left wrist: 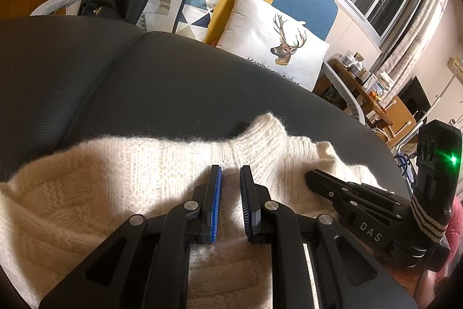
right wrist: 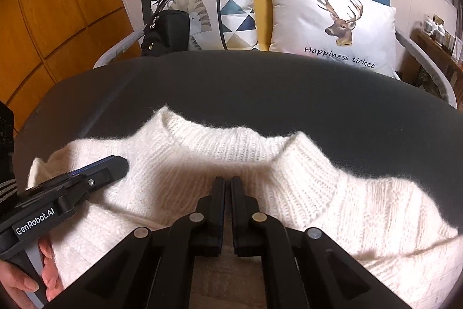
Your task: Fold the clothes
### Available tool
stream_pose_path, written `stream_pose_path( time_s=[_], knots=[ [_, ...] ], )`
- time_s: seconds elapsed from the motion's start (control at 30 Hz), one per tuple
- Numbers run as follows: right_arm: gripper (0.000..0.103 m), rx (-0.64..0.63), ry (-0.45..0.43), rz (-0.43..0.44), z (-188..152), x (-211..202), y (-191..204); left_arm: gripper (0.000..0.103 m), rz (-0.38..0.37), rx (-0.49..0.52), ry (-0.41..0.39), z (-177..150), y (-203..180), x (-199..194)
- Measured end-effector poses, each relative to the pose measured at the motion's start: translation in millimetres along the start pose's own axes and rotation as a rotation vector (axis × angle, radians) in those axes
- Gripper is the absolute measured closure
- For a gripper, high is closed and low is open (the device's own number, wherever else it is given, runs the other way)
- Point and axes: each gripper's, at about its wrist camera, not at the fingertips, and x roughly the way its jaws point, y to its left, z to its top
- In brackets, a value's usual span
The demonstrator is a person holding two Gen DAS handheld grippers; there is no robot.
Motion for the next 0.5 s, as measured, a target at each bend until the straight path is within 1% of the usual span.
stream_pose_path(
  time_s=[0.07, 0.1, 0.17, 0.2, 0.27, 0.33, 0.5],
  knots=[
    [0.099, 0.037, -0.023, 0.035, -1.0, -7.8, -8.2, 0.089, -0.003, -0.003, -0.001, -0.8, -0.4, -0.6],
    [0.098, 0.068, -0.054, 0.043, -1.8, -17.2, -15.4, 0.089, -0.003, -0.003, -0.001, -1.0, -0.4, -0.7],
    [0.098, 0.123, -0.101, 0.024, -3.8, -33.9, -30.6, 0.089, 0.0, -0.001, -0.001, -1.0, -1.6, -0.3],
    [0.098, 0.143, -0.095, 0.017, -4.7, -36.1, -37.1, 0.089, 0.003, 0.001, -0.001, -1.0, -2.4, 0.0],
    [0.098, 0.17, -0.051, 0.015, -6.1, -32.1, -48.2, 0.089, 0.004, 0.002, -0.001, -1.2, -2.9, 0.1],
    [0.098, 0.16, -0.008, -0.012, -6.4, -21.5, -51.3, 0.089, 0.003, 0.001, -0.001, -1.2, -2.7, 0.1],
    [0.098, 0.12, 0.002, -0.06, -2.2, -5.6, -43.6, 0.089, 0.004, 0.003, -0.002, -0.9, -2.4, 0.5]
  ],
)
